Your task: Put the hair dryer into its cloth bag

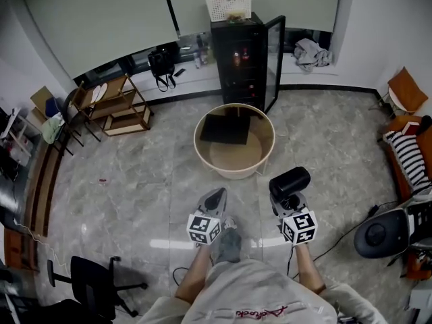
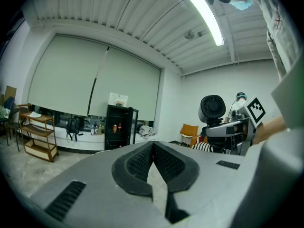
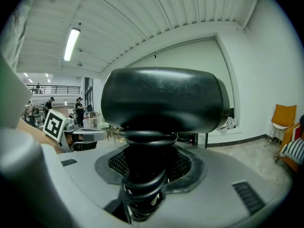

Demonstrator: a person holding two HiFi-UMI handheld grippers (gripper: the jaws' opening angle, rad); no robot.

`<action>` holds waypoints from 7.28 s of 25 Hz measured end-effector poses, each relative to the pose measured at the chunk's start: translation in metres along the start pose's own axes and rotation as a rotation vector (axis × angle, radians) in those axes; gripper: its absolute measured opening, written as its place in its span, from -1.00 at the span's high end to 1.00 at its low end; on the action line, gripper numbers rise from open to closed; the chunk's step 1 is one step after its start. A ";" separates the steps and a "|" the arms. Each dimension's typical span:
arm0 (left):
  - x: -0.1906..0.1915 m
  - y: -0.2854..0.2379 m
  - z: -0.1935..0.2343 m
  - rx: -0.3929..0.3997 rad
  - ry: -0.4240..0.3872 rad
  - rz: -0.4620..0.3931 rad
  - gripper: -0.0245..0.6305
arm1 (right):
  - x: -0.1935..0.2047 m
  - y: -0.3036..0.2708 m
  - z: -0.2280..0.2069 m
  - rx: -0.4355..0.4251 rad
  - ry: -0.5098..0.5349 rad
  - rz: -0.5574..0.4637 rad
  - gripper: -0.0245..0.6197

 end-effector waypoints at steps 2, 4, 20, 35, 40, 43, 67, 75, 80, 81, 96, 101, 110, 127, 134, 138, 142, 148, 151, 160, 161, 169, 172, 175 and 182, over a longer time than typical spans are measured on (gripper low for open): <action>-0.002 -0.018 0.010 0.008 0.005 0.006 0.83 | -0.002 -0.012 -0.011 0.013 0.001 0.008 0.31; -0.005 -0.033 0.021 0.020 0.009 0.005 0.83 | -0.004 -0.026 -0.018 0.026 0.002 0.016 0.31; -0.065 -0.151 0.139 0.092 -0.006 0.009 0.83 | -0.066 -0.179 -0.064 0.068 -0.001 -0.002 0.31; -0.086 -0.218 0.218 0.178 -0.006 0.036 0.83 | -0.086 -0.267 -0.076 0.140 -0.020 0.003 0.31; -0.075 -0.221 0.219 0.199 -0.005 0.058 0.83 | -0.075 -0.265 -0.074 0.158 -0.029 0.012 0.31; -0.071 -0.224 0.213 0.214 -0.003 0.062 0.83 | -0.071 -0.260 -0.076 0.170 -0.035 0.016 0.31; -0.067 -0.362 0.228 0.149 0.015 0.130 0.83 | -0.070 -0.349 -0.205 0.090 -0.056 0.043 0.31; -0.072 -0.446 0.218 0.125 0.048 0.171 0.83 | -0.091 -0.393 -0.275 0.037 -0.046 0.047 0.31; -0.068 -0.487 0.212 0.110 0.055 0.195 0.83 | -0.089 -0.411 -0.314 -0.003 -0.053 0.055 0.31; -0.066 -0.493 0.211 0.103 0.062 0.203 0.83 | -0.089 -0.415 -0.321 -0.013 -0.054 0.061 0.31; -0.011 -0.512 0.247 0.030 0.153 0.313 0.83 | -0.041 -0.489 -0.336 -0.100 -0.132 0.167 0.31; 0.002 -0.511 0.263 0.039 0.168 0.333 0.83 | -0.033 -0.511 -0.333 -0.080 -0.139 0.177 0.31; 0.003 -0.518 0.270 0.029 0.174 0.346 0.83 | -0.029 -0.523 -0.333 -0.105 -0.140 0.209 0.31; 0.136 -0.528 0.285 0.059 0.216 0.482 0.83 | 0.123 -0.528 -0.303 -0.215 -0.212 0.404 0.31; 0.193 -0.543 0.295 0.051 0.221 0.503 0.83 | 0.183 -0.542 -0.301 -0.260 -0.199 0.433 0.31; 0.225 -0.548 0.290 0.055 0.241 0.512 0.83 | 0.208 -0.547 -0.298 -0.280 -0.190 0.432 0.31; 0.250 -0.559 0.288 0.056 0.259 0.514 0.83 | 0.225 -0.549 -0.300 -0.292 -0.191 0.444 0.31; 0.272 -0.569 0.290 0.027 0.248 0.559 0.83 | 0.243 -0.547 -0.308 -0.278 -0.204 0.453 0.31; 0.276 -0.576 0.295 -0.006 0.223 0.609 0.83 | 0.245 -0.549 -0.310 -0.270 -0.209 0.456 0.31; 0.276 -0.617 0.299 -0.050 0.134 0.689 0.34 | 0.245 -0.544 -0.313 -0.261 -0.225 0.452 0.31; 0.278 -0.623 0.300 -0.052 0.125 0.699 0.33 | 0.245 -0.543 -0.314 -0.263 -0.225 0.450 0.31; 0.308 -0.647 0.316 -0.124 0.037 0.826 0.31 | 0.251 -0.543 -0.328 -0.247 -0.229 0.455 0.31; 0.316 -0.651 0.315 -0.131 0.020 0.866 0.31 | 0.256 -0.539 -0.331 -0.241 -0.226 0.459 0.31; 0.320 -0.654 0.310 -0.138 -0.030 0.892 0.34 | 0.260 -0.538 -0.332 -0.236 -0.232 0.468 0.31; 0.322 -0.657 0.301 -0.129 -0.031 0.903 0.66 | 0.262 -0.540 -0.336 -0.239 -0.229 0.468 0.31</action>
Point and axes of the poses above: the fingertips, and each gripper's own axes: y backward along the fingers, z to its left, x out of its underside, the point moved 5 cm from there along y, backward along the fingers, and after that the axes turned 4 degrees about y, right-handed, at the moved point
